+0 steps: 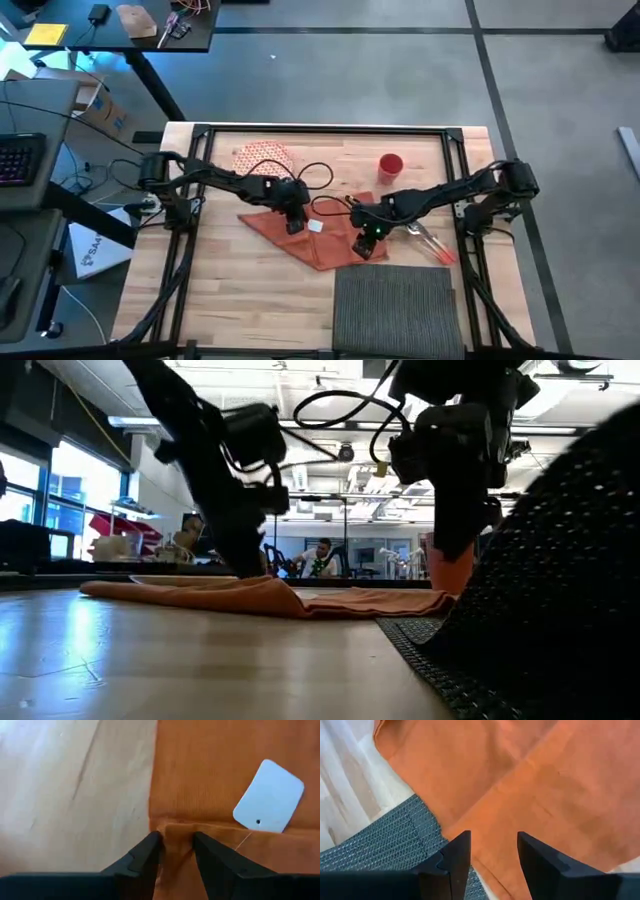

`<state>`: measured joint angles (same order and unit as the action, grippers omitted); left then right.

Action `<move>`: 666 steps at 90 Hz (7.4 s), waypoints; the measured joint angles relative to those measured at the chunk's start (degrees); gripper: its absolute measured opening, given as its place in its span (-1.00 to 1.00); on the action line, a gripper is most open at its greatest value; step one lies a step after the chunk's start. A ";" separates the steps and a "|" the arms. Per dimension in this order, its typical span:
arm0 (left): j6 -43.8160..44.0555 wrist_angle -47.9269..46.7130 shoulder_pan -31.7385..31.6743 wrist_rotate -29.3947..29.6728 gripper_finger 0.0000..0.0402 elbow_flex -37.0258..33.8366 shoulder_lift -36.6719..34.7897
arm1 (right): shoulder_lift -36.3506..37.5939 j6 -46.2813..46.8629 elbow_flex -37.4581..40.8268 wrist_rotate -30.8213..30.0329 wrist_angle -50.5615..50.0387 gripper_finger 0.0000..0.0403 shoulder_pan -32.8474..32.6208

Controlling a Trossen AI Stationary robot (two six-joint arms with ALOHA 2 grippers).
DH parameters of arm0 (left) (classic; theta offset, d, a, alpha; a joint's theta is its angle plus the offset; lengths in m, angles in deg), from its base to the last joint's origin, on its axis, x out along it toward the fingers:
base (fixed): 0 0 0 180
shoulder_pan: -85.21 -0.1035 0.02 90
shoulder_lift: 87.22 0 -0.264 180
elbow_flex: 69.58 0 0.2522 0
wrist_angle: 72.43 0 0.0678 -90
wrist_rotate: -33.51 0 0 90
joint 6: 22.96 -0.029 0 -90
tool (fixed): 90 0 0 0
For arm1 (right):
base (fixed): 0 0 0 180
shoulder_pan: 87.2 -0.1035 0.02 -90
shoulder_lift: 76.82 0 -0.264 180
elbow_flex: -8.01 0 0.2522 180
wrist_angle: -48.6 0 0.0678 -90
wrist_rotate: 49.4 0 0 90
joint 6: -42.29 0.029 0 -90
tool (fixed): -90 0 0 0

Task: Set table place
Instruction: Fold the orange table napkin

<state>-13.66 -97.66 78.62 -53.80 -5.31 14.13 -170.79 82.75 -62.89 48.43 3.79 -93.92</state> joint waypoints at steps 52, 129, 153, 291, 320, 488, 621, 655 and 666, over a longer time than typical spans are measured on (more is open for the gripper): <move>-17.50 -22.63 8.53 -0.67 -0.99 6.62 -20.93 | 0.00 11.98 8.06 -5.25 5.48 -0.36 5.36; -12.60 -34.02 13.90 -2.37 -1.00 5.66 -21.47 | -16.54 19.93 0.27 2.12 26.14 -0.99 10.19; -7.08 -43.33 23.22 -3.05 -1.00 6.10 -28.97 | -16.37 27.75 0.04 -0.52 17.33 -1.00 8.42; 30.17 -4.96 47.21 -3.85 -0.56 -13.87 -14.71 | -5.88 8.51 0.74 5.77 9.02 -1.00 8.33; 30.60 -17.50 47.65 0.07 -0.95 -8.52 -15.30 | -5.86 8.80 0.68 5.84 8.99 -1.00 8.29; 36.67 -32.35 42.14 -8.80 -0.85 -12.13 -17.79 | -5.79 6.96 0.63 1.62 9.25 -1.00 6.51; 39.85 -35.36 34.80 -12.69 -0.90 -9.86 -18.99 | -5.57 -1.96 0.61 5.40 9.06 -0.45 5.54; 48.11 -53.01 31.33 0.69 -1.00 3.71 -25.83 | -5.57 -3.36 0.32 10.19 7.49 -0.45 6.35; 56.28 -57.10 29.93 7.53 -1.00 3.46 -30.24 | -5.57 -5.99 -2.02 10.45 7.06 -0.45 6.35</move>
<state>42.62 -154.76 108.55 -46.27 -1.85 -16.10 -176.36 76.75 -64.91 58.88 10.84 -87.58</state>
